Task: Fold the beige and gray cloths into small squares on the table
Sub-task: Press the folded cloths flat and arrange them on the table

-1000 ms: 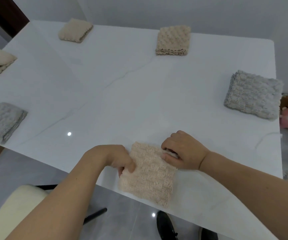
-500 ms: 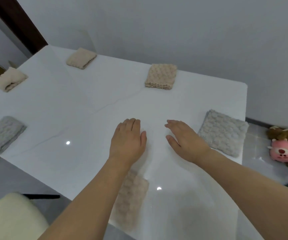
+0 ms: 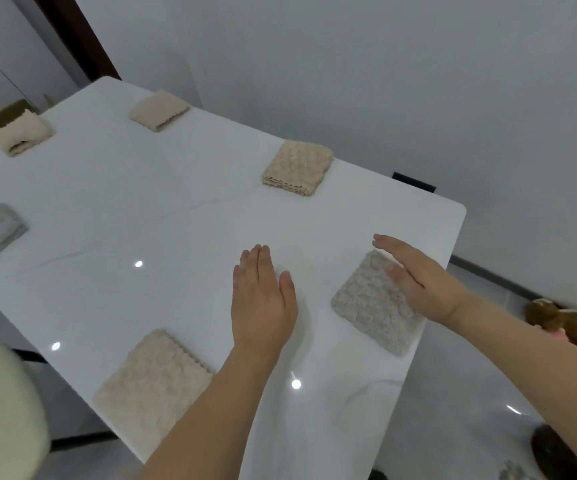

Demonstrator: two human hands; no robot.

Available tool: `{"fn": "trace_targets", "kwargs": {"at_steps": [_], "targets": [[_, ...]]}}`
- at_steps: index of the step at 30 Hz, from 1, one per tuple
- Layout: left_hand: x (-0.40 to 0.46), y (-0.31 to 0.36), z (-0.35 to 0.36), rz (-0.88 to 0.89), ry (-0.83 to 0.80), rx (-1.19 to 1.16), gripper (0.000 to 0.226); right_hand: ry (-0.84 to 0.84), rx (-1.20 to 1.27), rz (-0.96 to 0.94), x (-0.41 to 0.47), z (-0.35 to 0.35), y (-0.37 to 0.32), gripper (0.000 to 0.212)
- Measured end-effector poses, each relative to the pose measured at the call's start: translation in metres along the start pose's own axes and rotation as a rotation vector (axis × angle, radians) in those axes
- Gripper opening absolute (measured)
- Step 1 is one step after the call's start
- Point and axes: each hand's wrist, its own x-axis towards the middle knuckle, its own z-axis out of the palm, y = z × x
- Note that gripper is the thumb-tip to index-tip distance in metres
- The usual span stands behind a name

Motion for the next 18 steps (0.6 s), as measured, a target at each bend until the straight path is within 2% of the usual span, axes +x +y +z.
{"fn": "trace_targets", "kwargs": {"at_steps": [8, 13, 18], "targets": [[-0.045, 0.089, 0.098, -0.436, 0.106, -0.414, 0.063, -0.197, 0.16, 0.0, 0.028, -0.024, 0.085, 0.052], [-0.043, 0.14, 0.139, -0.58, 0.228, -0.638, 0.057, -0.3, 0.232, -0.07, 0.043, -0.022, 0.114, 0.059], [-0.034, 0.157, 0.16, -0.662, 0.348, -0.697, 0.055, -0.35, 0.258, -0.174, 0.053, -0.009, 0.129, 0.054]]}}
